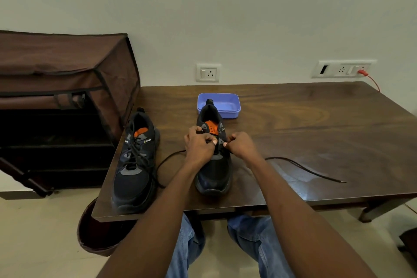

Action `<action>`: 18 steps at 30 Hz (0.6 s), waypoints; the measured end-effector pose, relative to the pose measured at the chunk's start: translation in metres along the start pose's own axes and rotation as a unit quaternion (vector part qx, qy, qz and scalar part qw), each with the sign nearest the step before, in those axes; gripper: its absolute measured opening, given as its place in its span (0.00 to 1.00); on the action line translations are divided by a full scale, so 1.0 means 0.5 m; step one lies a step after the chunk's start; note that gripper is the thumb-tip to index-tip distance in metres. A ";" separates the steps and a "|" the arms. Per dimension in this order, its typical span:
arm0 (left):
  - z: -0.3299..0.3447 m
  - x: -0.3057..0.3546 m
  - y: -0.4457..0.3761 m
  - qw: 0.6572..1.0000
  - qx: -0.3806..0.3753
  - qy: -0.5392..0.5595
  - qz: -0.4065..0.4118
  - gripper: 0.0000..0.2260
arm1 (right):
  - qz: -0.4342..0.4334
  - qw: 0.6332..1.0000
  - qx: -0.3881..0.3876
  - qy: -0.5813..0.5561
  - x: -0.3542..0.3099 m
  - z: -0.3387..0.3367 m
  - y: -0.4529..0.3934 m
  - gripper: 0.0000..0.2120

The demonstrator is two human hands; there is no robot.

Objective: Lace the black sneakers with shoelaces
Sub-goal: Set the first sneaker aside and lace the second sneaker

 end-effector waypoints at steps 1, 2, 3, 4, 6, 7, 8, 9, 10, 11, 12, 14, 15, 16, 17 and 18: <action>0.005 -0.002 0.000 1.000 -0.002 0.007 -0.006 0.04 | -0.003 1.000 -0.001 0.008 -0.001 0.002 0.001 0.10; 0.009 -0.004 -0.001 1.000 -0.005 0.014 -0.012 0.05 | -0.009 1.000 0.001 0.015 -0.003 0.001 0.002 0.07; 0.012 -0.007 -0.001 1.000 -0.006 0.021 -0.022 0.05 | -0.014 1.000 0.004 0.020 -0.004 0.000 0.005 0.04; 0.014 -0.011 -0.002 0.999 -0.004 0.028 -0.030 0.05 | -0.018 1.000 0.009 0.021 -0.005 -0.001 0.007 0.03; 0.018 -0.024 -0.006 0.998 0.012 0.047 -0.050 0.03 | -0.030 0.999 0.018 0.018 -0.005 -0.001 0.010 0.04; 0.020 -0.030 -0.008 0.996 0.023 0.061 -0.061 0.05 | -0.035 0.999 0.020 0.020 -0.005 -0.002 0.013 0.05; 0.025 -0.039 -0.010 0.994 0.029 0.075 -0.077 0.08 | -0.040 0.999 0.022 0.026 -0.008 -0.002 0.016 0.06; 0.030 -0.048 -0.012 0.991 0.033 0.087 -0.096 0.11 | -0.042 0.998 0.024 0.030 -0.009 -0.001 0.018 0.06; 0.035 -0.053 -0.012 0.989 0.033 0.095 -0.111 0.16 | -0.042 0.998 0.024 0.032 -0.009 0.000 0.018 0.06; 0.039 -0.058 -0.010 0.986 0.028 0.103 -0.127 0.22 | -0.039 0.998 0.024 0.032 -0.010 0.003 0.019 0.06; 0.044 -0.061 -0.008 0.984 0.019 0.113 -0.139 0.27 | -0.035 0.998 0.025 0.034 -0.010 0.005 0.020 0.05; 0.050 -0.065 -0.009 0.980 0.002 0.123 -0.159 0.33 | -0.034 0.998 0.029 0.047 -0.011 0.008 0.023 0.05; 0.048 -0.065 -0.008 0.977 -0.005 0.127 -0.170 0.34 | -0.038 0.997 0.033 0.054 -0.014 0.007 0.025 0.04; 0.043 -0.064 -0.010 0.977 -0.008 0.126 -0.170 0.32 | -0.046 0.996 0.043 0.059 -0.019 0.001 0.027 0.04; 0.034 -0.058 -0.013 0.982 -0.013 0.117 -0.148 0.29 | -0.054 0.995 0.055 0.056 -0.024 -0.006 0.027 0.02; 0.026 -0.048 -0.018 0.990 -0.017 0.097 -0.101 0.23 | -0.059 0.995 0.062 0.047 -0.028 -0.013 0.026 0.01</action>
Point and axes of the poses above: each hand's wrist, its own y-axis away from the middle knuckle, its own z-axis out of the palm, x = y × z, the point moved 9 cm from there along -y, towards the middle knuckle, and after that the axes turned 12 degrees about x, right-handed, at the moved point
